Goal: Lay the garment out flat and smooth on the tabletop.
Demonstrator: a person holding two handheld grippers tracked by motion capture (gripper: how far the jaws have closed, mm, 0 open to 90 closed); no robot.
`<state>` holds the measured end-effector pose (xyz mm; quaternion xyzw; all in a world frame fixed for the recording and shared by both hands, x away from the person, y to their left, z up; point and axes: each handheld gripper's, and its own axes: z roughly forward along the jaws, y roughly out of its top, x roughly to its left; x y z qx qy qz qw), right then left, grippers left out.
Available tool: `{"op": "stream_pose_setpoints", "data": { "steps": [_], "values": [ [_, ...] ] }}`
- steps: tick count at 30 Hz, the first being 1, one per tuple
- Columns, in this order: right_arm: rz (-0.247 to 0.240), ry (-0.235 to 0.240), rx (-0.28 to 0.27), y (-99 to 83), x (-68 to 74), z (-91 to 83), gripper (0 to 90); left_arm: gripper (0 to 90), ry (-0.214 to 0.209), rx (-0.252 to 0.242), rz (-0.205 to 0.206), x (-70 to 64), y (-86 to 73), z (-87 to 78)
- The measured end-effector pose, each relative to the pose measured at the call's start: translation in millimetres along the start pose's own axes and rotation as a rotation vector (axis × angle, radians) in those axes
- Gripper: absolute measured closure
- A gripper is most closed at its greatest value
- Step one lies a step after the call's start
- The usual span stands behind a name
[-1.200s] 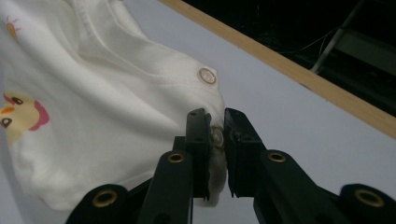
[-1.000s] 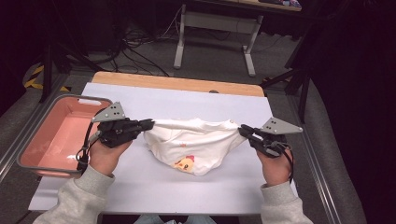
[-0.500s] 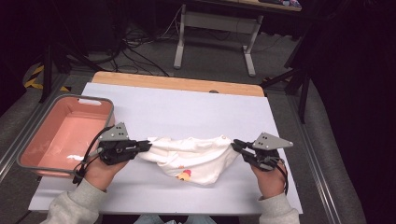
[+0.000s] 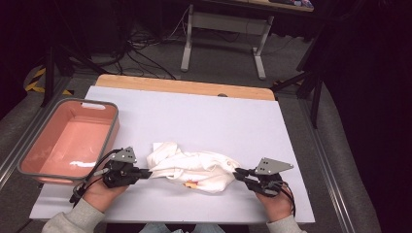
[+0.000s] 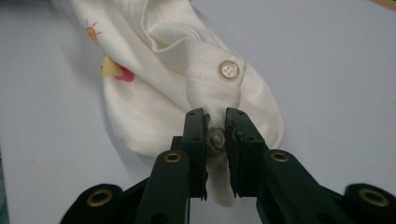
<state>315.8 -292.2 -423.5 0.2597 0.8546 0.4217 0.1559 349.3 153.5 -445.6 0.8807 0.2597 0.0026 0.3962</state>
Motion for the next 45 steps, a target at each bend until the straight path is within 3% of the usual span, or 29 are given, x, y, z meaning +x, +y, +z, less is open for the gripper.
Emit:
{"op": "stream_pose_setpoints", "data": {
  "steps": [5,8,14,20,24,27,32,39,45],
  "values": [
    [-0.003,0.027,0.035,-8.7,3.3,3.7,78.7,88.4,0.021,0.049,-0.019,2.1,-3.0,5.9],
    [0.005,0.036,0.036,-10.7,2.2,3.6,78.2,88.1,0.024,0.037,-0.023,3.1,-3.0,4.9],
    [-0.002,0.013,-0.009,-7.9,1.4,-3.2,64.8,75.8,0.012,-0.061,0.001,0.8,1.8,-7.7],
    [0.037,-0.003,-0.074,-7.0,-4.6,-13.1,45.8,59.1,0.007,-0.172,0.030,-3.6,12.1,-21.7],
    [0.052,-0.014,-0.101,-5.0,-7.2,-15.3,39.9,48.9,0.015,-0.213,0.050,-5.1,24.4,-23.7],
    [0.058,-0.013,-0.112,-4.1,-7.8,-13.9,34.5,41.4,-0.002,-0.234,0.050,-5.9,35.0,-19.9],
    [0.069,-0.005,-0.102,-4.4,-9.7,-8.7,28.0,32.7,-0.027,-0.232,0.078,-11.1,51.5,-6.9],
    [0.064,-0.002,-0.118,-2.2,-10.7,-6.1,25.1,32.6,-0.096,-0.208,0.098,-16.5,69.2,12.2],
    [0.068,0.008,-0.118,-1.5,-11.1,-4.9,25.1,33.5,-0.114,-0.193,0.105,-16.4,76.3,22.6]
  ]
}}
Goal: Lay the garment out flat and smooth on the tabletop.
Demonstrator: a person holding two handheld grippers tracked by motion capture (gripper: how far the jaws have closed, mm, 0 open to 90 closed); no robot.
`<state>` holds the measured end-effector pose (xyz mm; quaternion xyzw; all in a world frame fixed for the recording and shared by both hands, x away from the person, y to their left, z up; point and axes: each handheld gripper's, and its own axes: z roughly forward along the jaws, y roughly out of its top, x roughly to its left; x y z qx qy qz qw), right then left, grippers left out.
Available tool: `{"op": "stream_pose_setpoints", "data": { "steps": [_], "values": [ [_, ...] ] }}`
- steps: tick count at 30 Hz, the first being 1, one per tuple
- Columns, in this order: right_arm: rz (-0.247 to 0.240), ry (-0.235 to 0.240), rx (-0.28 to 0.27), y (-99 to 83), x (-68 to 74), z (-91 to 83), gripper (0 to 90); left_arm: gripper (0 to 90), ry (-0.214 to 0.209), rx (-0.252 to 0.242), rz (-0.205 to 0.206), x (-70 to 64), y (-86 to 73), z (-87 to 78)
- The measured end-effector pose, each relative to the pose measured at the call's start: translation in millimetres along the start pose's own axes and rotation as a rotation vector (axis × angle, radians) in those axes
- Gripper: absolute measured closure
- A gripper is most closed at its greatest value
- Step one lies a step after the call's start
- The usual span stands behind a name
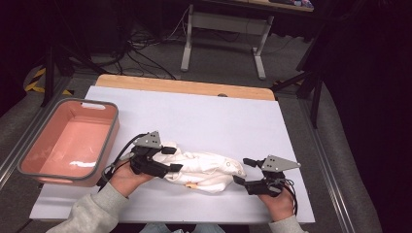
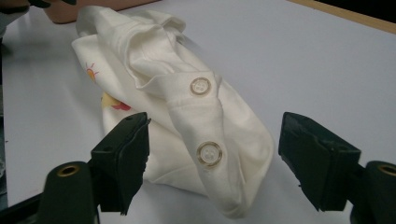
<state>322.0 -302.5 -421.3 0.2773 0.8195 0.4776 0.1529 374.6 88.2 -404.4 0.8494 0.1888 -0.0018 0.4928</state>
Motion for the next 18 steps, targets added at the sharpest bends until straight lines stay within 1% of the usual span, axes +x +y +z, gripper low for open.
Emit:
{"op": "stream_pose_setpoints", "data": {
  "steps": [3,7,9,10,11,15,18],
  "values": [
    [0.005,0.008,0.010,-0.5,-0.6,2.2,24.9,33.3,-0.026,0.024,-0.006,2.7,2.7,8.6],
    [0.010,0.021,0.022,-1.3,-1.1,5.7,25.0,34.0,-0.049,0.062,0.002,4.1,3.5,17.9],
    [0.013,0.026,0.028,-2.0,-1.5,7.6,25.0,35.3,-0.060,0.079,-0.010,4.6,2.6,22.2],
    [0.013,0.030,0.030,-2.4,-1.7,8.6,25.0,35.6,-0.063,0.089,-0.008,5.2,2.3,23.8],
    [0.015,0.032,0.031,-2.7,-1.8,9.5,25.1,36.2,-0.063,0.089,-0.008,5.2,2.3,23.8],
    [0.016,0.041,0.041,-3.6,-1.4,12.1,25.7,37.8,-0.088,0.122,-0.004,3.9,1.0,28.4],
    [0.015,0.044,0.042,-3.7,-1.0,12.4,26.2,39.7,-0.094,0.126,-0.001,3.7,1.1,28.3]
  ]
}}
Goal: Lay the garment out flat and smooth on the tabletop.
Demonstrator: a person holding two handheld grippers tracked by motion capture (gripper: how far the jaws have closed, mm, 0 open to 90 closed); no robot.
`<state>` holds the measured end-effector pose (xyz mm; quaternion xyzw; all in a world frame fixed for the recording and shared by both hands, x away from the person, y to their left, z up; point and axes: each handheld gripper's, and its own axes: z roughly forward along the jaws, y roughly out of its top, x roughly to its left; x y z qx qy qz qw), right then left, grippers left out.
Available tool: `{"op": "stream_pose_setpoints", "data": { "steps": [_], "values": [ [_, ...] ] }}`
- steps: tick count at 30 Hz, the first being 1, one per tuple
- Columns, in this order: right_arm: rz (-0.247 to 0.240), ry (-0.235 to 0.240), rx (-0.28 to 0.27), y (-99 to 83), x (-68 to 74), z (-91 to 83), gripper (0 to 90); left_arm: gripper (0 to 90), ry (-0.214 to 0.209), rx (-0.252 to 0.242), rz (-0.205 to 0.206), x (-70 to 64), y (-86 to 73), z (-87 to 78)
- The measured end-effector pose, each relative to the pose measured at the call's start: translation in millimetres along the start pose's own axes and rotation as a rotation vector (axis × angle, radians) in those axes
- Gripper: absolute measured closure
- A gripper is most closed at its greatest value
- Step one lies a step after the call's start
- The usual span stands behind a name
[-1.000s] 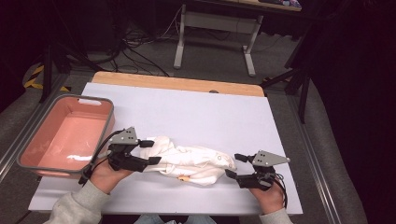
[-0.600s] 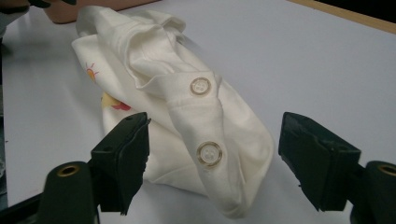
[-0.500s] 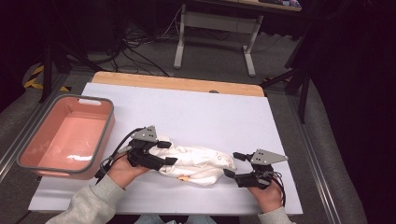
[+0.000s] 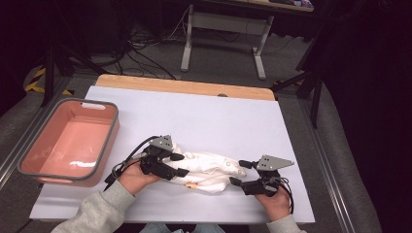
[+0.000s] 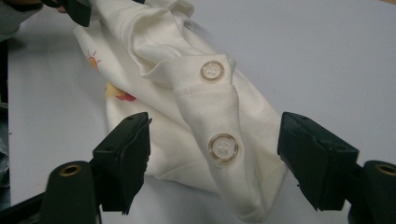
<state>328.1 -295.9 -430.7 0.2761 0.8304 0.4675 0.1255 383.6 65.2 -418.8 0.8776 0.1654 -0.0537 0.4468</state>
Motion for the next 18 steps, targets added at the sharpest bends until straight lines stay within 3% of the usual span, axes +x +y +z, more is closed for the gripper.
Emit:
{"op": "stream_pose_setpoints", "data": {
  "steps": [8,18],
  "values": [
    [0.005,0.029,0.013,-1.5,-0.5,3.3,33.2,48.0,-0.015,0.005,-0.031,2.7,-0.4,-1.0],
    [0.018,0.055,0.054,-3.7,-4.3,4.7,52.3,76.2,0.014,0.001,-0.009,0.2,0.9,-4.6]
  ]
}}
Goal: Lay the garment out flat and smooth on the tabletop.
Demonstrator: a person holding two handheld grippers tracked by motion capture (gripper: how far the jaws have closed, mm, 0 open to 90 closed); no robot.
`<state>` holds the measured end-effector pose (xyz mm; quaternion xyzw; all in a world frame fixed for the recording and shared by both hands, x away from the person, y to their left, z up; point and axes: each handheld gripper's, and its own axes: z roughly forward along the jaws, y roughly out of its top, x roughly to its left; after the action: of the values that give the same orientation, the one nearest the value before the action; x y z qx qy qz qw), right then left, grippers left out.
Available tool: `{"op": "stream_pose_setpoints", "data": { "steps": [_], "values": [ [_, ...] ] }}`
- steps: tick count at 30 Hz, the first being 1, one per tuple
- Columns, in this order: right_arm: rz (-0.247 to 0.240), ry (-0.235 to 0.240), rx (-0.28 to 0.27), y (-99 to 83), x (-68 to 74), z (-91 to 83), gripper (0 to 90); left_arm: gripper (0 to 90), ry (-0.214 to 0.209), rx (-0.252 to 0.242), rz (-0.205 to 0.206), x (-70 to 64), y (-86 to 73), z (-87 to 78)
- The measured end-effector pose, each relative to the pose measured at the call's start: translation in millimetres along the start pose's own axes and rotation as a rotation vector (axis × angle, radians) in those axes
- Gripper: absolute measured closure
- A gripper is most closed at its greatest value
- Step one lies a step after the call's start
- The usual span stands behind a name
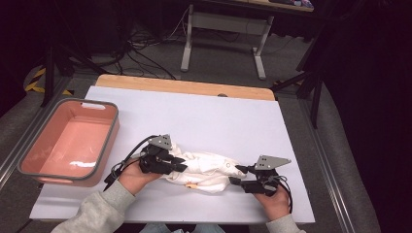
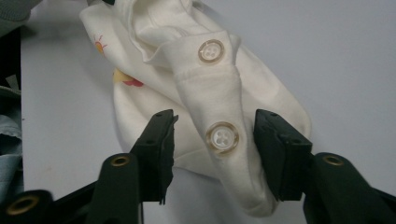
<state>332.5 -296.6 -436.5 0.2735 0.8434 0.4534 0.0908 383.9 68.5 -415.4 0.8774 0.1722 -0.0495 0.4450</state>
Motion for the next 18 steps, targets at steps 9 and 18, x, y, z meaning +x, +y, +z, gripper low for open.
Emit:
{"op": "stream_pose_setpoints", "data": {
  "steps": [9,18],
  "values": [
    [-0.027,-0.024,-0.027,3.1,3.3,-8.8,73.7,84.3,0.035,-0.030,0.022,-2.5,2.5,-6.9],
    [-0.044,-0.022,-0.102,12.5,7.7,-20.7,76.4,84.7,0.082,-0.115,0.042,-4.9,4.1,-20.5]
  ]
}}
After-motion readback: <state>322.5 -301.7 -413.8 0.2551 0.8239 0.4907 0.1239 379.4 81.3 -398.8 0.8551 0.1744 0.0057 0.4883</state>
